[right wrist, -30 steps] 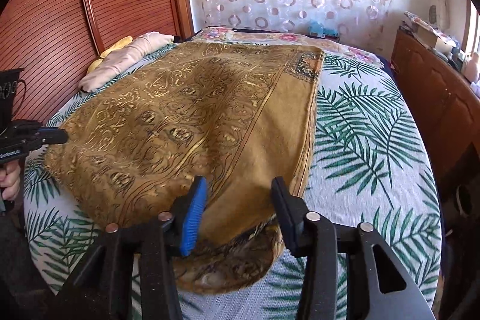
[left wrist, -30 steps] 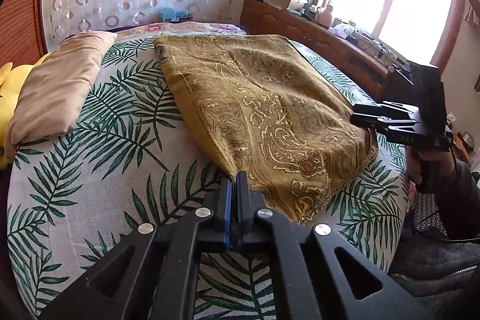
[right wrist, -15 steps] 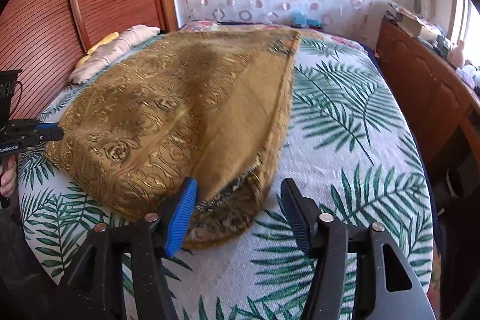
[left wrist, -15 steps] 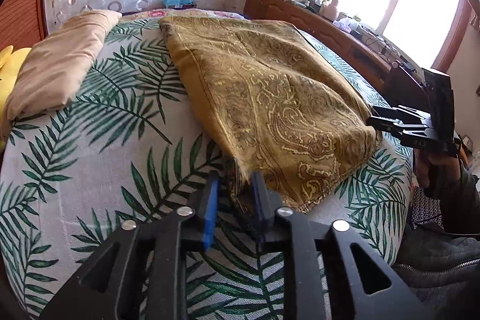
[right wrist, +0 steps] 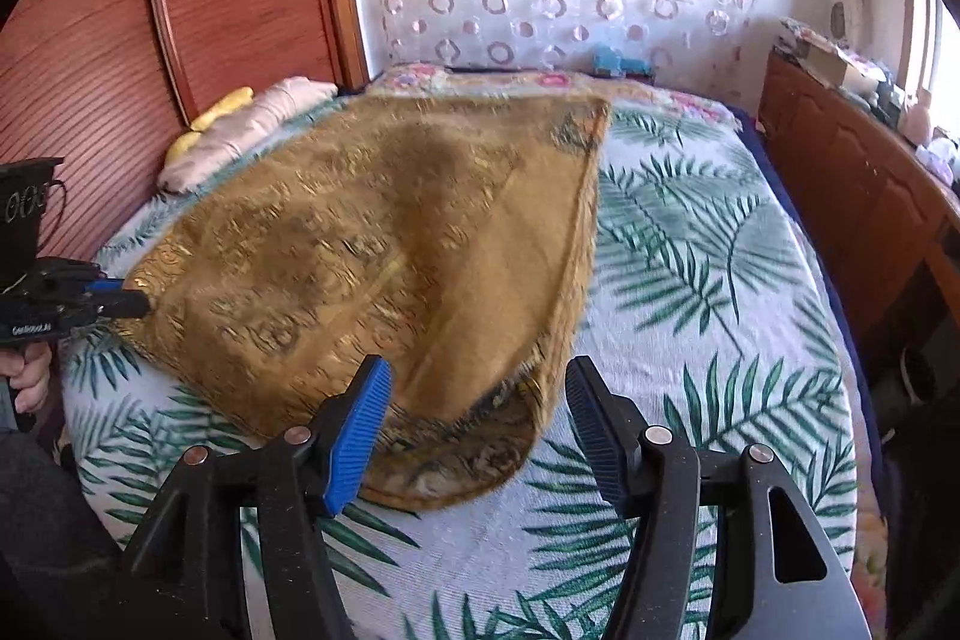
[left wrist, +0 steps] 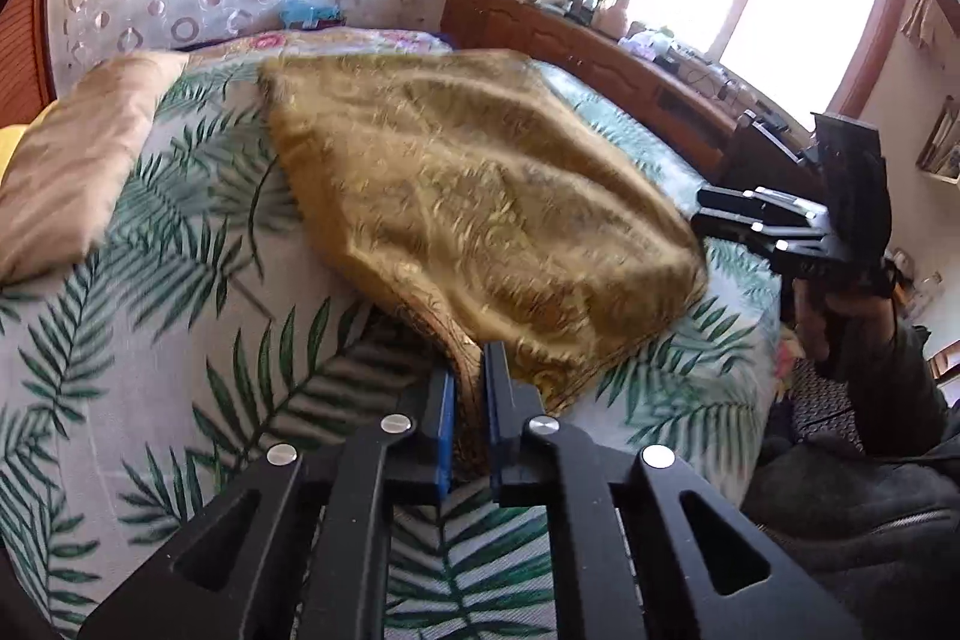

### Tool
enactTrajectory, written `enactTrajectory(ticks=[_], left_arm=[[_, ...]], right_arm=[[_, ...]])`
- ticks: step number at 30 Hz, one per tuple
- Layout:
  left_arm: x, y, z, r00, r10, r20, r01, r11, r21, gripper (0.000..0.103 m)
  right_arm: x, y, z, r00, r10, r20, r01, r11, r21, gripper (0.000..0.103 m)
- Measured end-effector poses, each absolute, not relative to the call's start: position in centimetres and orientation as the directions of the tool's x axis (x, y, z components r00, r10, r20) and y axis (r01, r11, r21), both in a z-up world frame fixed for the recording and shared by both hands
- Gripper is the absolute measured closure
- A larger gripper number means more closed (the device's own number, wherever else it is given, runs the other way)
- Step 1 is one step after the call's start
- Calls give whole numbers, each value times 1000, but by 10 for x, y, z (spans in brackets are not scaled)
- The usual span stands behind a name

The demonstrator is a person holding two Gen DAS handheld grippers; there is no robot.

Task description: Fold small clothes

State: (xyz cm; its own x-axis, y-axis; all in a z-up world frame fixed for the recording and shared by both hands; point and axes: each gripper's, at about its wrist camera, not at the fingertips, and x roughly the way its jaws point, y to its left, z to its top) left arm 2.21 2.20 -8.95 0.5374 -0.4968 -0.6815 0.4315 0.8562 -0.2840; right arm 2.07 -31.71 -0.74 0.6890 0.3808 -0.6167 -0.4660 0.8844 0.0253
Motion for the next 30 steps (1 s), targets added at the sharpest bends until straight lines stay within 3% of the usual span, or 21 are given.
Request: enactTrajectory(ticks=[10, 22, 27, 29, 30], left_arm=[[65, 4, -8, 670, -518, -531, 467, 851, -241, 95], [97, -5, 3, 703, -509, -496, 445, 859, -252, 95], [99, -3, 0, 717, -496, -490, 421, 868, -262, 95], [100, -2, 0, 722, -488, -490, 414, 873, -259, 95], [101, -1, 0, 723, -485, -491, 411, 874, -258, 95]], right_arm=[[8, -292, 8, 652, 490, -579, -589, 808, 21, 36], [23, -281, -9, 642, 448, -623, -575, 818, -3, 36], [50, -284, -18, 629, 450, -634, -546, 836, 52, 36], [60, -284, -17, 623, 456, -635, -548, 834, 62, 57], [64, -283, -15, 620, 465, -632, -557, 828, 62, 74]])
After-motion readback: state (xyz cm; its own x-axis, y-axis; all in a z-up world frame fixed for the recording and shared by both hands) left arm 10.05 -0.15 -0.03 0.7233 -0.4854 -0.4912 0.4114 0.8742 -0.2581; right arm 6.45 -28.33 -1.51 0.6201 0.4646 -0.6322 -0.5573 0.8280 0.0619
